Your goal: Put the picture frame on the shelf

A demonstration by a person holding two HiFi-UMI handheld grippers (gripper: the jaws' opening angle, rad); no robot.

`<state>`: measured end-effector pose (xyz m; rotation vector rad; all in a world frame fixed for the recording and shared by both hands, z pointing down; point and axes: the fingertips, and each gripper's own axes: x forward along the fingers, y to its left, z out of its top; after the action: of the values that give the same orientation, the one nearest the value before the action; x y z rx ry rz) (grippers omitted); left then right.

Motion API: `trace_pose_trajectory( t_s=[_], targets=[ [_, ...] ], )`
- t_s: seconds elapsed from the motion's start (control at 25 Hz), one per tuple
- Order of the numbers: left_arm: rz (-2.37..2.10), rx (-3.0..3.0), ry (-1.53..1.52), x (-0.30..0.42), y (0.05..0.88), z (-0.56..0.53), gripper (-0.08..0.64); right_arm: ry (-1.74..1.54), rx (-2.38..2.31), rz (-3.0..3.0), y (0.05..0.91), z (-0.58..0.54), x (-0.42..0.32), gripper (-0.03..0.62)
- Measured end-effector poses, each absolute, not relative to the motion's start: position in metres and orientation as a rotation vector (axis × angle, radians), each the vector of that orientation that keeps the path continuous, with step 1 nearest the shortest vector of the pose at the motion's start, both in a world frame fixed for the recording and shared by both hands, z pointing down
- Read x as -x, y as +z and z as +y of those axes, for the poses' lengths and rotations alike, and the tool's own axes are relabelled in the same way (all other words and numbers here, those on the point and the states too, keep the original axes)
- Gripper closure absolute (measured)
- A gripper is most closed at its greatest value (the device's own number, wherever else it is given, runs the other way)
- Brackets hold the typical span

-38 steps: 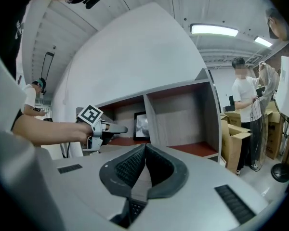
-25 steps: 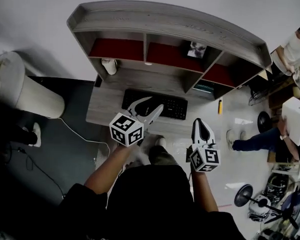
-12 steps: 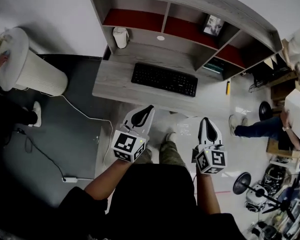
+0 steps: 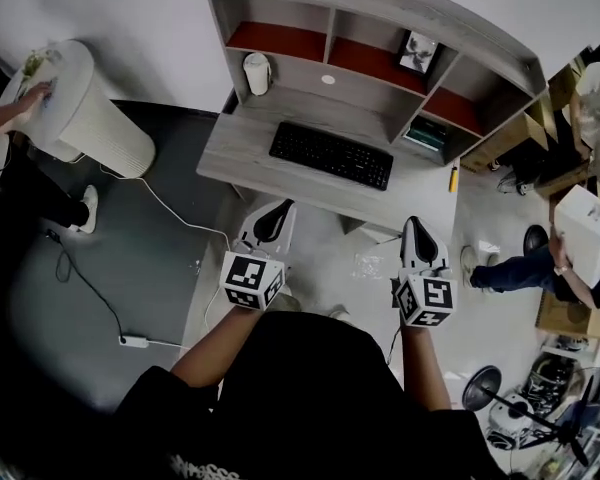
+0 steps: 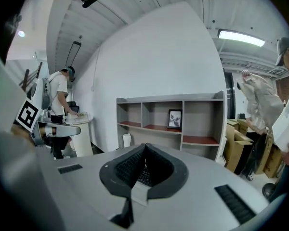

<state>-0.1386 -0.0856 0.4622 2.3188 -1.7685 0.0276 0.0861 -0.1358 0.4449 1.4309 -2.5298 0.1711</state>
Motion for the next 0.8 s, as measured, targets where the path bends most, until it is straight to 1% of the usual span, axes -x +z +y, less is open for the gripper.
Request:
trace_pose_trajectory(
  t_s=[0.24,0.56,0.8],
  targets=[
    [-1.783,-2.348,0.024,0.101,0.453,-0.077,0.538,0.193,-1.414,-2.545,0.454,-0.117,-0.132,0.58],
    [-1.757,-2.35,-0.01,0.06,0.447,-0.081,0.538,0.201,-1.431,-2.567,0.453,-0.111,-0.151,0.58],
    [-1.754,-2.387,-0.008,0.046,0.441,-0.082,0.538,0.178,-1.476,-2.547,0.445,-0.118,-0.166,0.58]
  ],
)
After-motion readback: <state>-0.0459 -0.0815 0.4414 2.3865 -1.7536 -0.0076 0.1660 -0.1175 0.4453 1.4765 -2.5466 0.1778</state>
